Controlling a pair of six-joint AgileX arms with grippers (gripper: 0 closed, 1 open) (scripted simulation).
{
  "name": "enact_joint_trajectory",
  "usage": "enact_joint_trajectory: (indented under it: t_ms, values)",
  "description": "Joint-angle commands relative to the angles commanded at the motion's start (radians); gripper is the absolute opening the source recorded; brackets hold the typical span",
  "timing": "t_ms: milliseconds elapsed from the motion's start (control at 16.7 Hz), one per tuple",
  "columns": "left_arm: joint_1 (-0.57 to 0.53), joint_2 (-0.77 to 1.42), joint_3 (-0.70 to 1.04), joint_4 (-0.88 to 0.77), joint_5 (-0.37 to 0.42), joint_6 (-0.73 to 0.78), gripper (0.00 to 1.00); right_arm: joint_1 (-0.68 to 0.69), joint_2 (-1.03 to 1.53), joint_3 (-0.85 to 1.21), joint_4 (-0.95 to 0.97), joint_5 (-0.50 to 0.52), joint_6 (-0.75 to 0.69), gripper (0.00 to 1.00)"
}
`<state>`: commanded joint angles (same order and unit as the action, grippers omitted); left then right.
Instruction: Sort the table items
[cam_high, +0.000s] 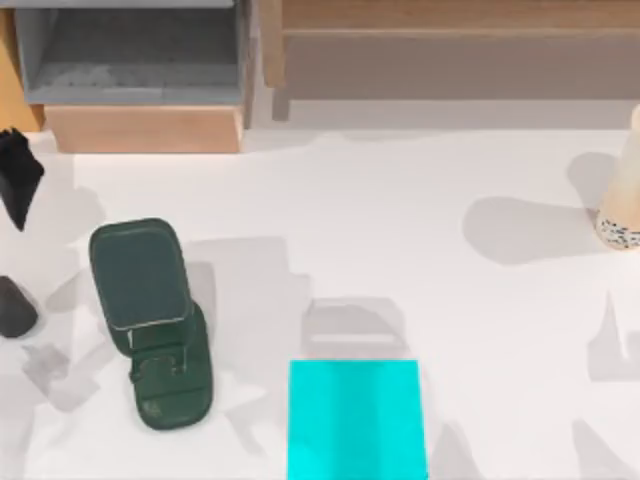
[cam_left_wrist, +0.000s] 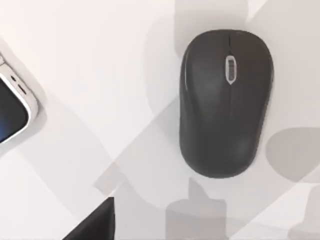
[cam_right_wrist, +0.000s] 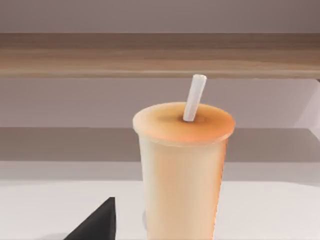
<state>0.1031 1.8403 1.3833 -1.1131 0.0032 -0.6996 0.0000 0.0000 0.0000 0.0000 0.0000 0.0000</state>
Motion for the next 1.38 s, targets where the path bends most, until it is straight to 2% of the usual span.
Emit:
enact_joint_trajectory:
  t_ms: [300, 720, 1020, 1380]
  values:
    - [-0.002, 0.013, -0.032, 0.042, 0.000, 0.000, 1.00, 0.000, 0.000, 0.000, 0.000, 0.000, 0.000, 1.00]
    - [0.001, 0.120, -0.197, 0.321, 0.001, 0.004, 1.00, 0.000, 0.000, 0.000, 0.000, 0.000, 0.000, 1.00]
    - [0.002, 0.129, -0.209, 0.338, 0.001, 0.004, 1.00, 0.000, 0.000, 0.000, 0.000, 0.000, 0.000, 1.00]
    - [0.002, 0.129, -0.209, 0.338, 0.001, 0.004, 0.55, 0.000, 0.000, 0.000, 0.000, 0.000, 0.000, 1.00]
